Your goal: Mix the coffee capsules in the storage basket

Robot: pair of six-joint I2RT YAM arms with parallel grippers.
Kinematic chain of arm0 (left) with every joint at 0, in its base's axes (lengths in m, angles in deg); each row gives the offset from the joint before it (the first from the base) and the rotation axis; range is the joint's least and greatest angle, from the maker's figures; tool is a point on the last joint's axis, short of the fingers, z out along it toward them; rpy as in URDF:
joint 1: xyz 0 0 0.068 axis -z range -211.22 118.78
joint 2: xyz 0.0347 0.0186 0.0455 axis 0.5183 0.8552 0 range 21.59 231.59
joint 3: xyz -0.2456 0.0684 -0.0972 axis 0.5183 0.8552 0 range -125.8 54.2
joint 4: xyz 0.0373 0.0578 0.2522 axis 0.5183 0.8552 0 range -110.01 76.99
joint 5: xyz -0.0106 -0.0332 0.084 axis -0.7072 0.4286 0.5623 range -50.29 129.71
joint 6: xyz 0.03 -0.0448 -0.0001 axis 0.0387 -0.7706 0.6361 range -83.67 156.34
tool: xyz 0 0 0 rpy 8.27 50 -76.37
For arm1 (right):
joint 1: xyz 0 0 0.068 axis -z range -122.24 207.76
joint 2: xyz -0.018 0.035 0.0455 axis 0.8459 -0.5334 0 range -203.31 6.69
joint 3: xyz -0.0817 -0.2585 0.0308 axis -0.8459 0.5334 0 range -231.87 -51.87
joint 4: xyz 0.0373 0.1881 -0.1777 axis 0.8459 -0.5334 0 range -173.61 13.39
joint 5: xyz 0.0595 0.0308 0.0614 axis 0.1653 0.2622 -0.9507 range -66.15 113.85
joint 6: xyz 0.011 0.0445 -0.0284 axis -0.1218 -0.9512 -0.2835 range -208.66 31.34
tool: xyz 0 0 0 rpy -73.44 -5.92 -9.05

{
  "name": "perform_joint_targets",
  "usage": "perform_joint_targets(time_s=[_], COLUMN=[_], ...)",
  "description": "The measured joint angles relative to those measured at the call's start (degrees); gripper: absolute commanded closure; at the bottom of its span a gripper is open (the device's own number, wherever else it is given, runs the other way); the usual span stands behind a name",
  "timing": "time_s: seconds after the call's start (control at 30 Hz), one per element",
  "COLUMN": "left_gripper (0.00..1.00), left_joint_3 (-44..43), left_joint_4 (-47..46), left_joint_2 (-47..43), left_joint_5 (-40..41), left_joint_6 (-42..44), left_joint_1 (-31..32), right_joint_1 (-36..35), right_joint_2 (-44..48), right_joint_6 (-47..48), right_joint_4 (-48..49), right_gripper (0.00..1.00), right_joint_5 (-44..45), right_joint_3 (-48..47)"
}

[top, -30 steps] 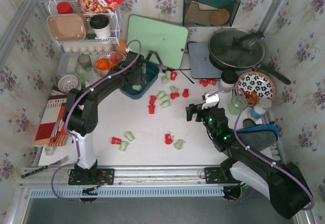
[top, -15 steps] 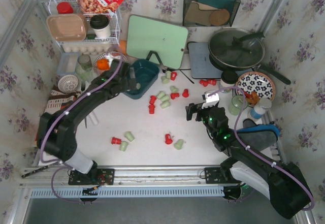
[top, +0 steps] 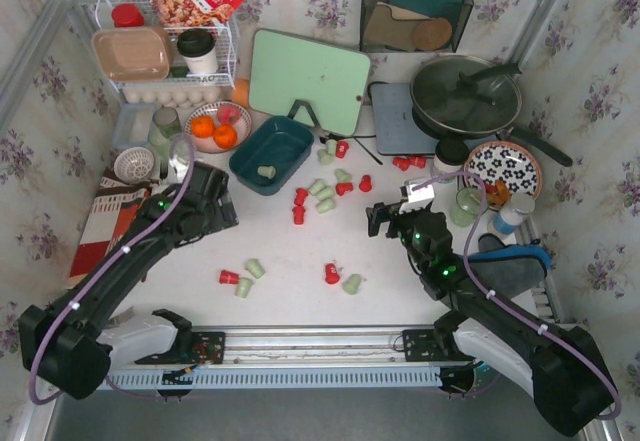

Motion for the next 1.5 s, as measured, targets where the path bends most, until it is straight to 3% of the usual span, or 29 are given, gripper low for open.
perform_joint_targets(time_s=[0.2, 0.67, 1.2, 1.5], left_gripper=[0.27, 0.24, 0.26, 0.37], left_joint_3=[4.4, 11.3, 23.0, 26.3], left_joint_4=[3.6, 8.4, 12.3, 11.6], left_joint_2=[-5.4, -15.3, -26.0, -24.3], left_joint_5=[-4.1, -5.1, -8.1, -8.5], left_joint_6=[-0.9, -0.6, -13.0, -15.0], left_joint_1=[2.2, 6.9, 8.4, 10.2], right_joint_1=[0.0, 0.0, -4.6, -5.3], right_joint_2=[1.3, 0.2, 10.8, 11.3], right_joint_6=[-0.2, -2.4, -10.9, -12.4], right_joint_4=[-0.3, -3.7, -17.2, -20.2], right_gripper=[0.00, 0.00, 0.00, 0.00], right_joint_5=[-0.3, -1.5, -0.6, -0.5], right_joint_3=[-0.1, -1.5, -1.6, -0.5])
